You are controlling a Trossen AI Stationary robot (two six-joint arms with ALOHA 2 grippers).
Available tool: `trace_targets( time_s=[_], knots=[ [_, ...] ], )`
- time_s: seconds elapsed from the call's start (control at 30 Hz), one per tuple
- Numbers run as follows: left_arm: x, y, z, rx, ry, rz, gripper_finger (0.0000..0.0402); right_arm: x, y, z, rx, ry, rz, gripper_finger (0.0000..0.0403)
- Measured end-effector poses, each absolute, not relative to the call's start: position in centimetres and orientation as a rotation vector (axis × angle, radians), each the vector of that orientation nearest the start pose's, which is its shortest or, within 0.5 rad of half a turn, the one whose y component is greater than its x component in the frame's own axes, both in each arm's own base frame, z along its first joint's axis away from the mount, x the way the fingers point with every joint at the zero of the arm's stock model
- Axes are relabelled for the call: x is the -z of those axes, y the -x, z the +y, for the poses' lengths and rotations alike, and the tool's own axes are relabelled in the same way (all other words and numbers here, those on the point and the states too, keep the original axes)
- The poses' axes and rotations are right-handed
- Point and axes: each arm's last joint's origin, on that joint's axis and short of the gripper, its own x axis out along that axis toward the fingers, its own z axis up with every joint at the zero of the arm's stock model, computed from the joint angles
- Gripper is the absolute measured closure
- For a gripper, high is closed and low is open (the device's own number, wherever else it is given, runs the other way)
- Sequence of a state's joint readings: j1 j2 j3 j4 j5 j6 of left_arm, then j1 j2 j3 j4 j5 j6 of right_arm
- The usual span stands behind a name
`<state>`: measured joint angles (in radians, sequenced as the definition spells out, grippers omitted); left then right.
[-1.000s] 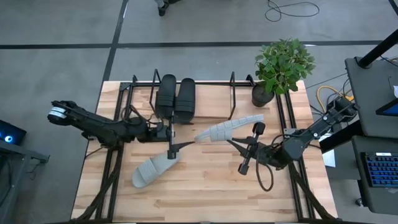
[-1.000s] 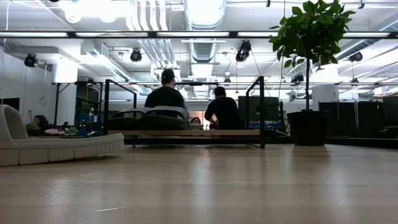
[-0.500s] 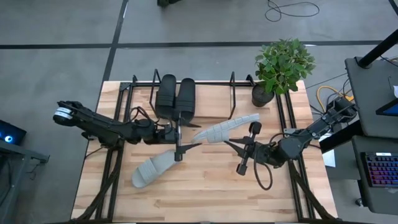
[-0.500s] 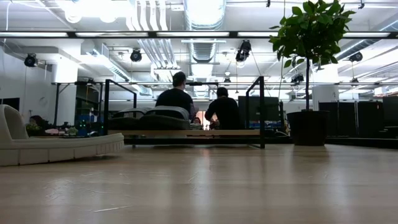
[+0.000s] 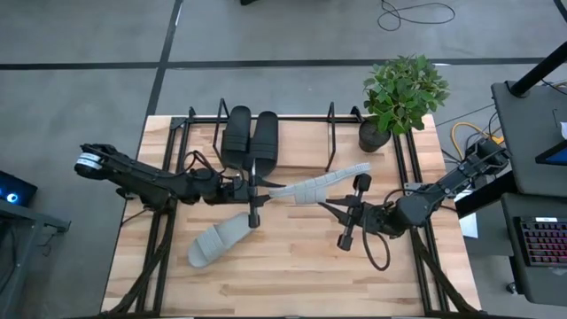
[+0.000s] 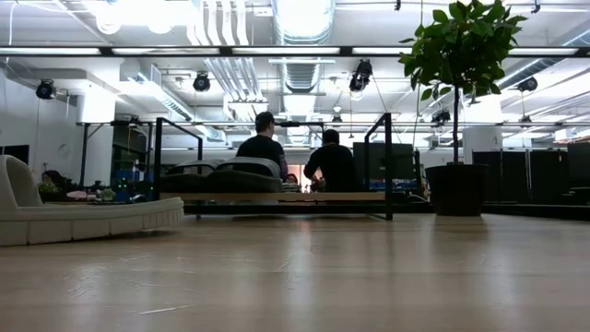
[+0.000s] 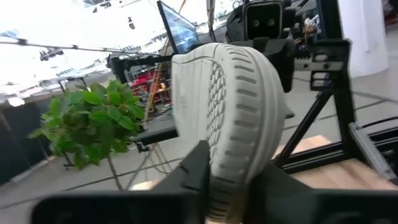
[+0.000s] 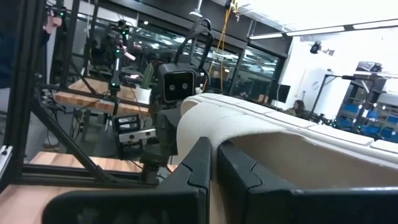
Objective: Pick and place slides into the shelf
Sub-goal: Put the right gray slipper on the shelf
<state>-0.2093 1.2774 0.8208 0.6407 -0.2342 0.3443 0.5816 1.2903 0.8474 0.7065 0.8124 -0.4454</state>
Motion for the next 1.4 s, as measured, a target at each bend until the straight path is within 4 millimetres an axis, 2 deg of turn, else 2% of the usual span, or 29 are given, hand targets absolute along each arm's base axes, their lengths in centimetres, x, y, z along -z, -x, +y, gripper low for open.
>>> trace_targets(
  time_s=[0.07, 0.23, 0.47, 0.77, 1.13, 1.4],
  knots=[
    [-31.8, -27.9, -5.2, -0.056, -0.31, -0.173, 0.0385, -32.9, -24.4, 13.6, 0.268, 0.273, -0.146, 0.0394],
    [-31.8, -27.9, -5.2, -0.065, -0.313, -0.165, 0.0385, -32.8, -24.5, 13.6, 0.261, 0.282, -0.137, 0.0393],
    [-31.9, -27.5, -5.0, -0.114, -0.317, -0.133, 0.0385, -32.7, -24.3, 13.8, 0.263, 0.333, -0.125, 0.0367],
    [-32.0, -25.0, -4.3, -0.177, -0.31, -0.051, 0.0387, -32.8, -23.3, 14.9, 0.286, 0.427, -0.098, 0.0313],
    [-34.1, -21.0, -3.4, -0.164, -0.08, -0.056, 0.0387, -33.2, -19.7, 18.3, 0.408, 0.647, 0.043, 0.0263],
    [-34.2, -19.4, -2.9, -0.119, 0.128, 0.059, 0.0389, -32.7, -17.9, 19.9, 0.386, 0.785, 0.102, 0.024]
  ],
)
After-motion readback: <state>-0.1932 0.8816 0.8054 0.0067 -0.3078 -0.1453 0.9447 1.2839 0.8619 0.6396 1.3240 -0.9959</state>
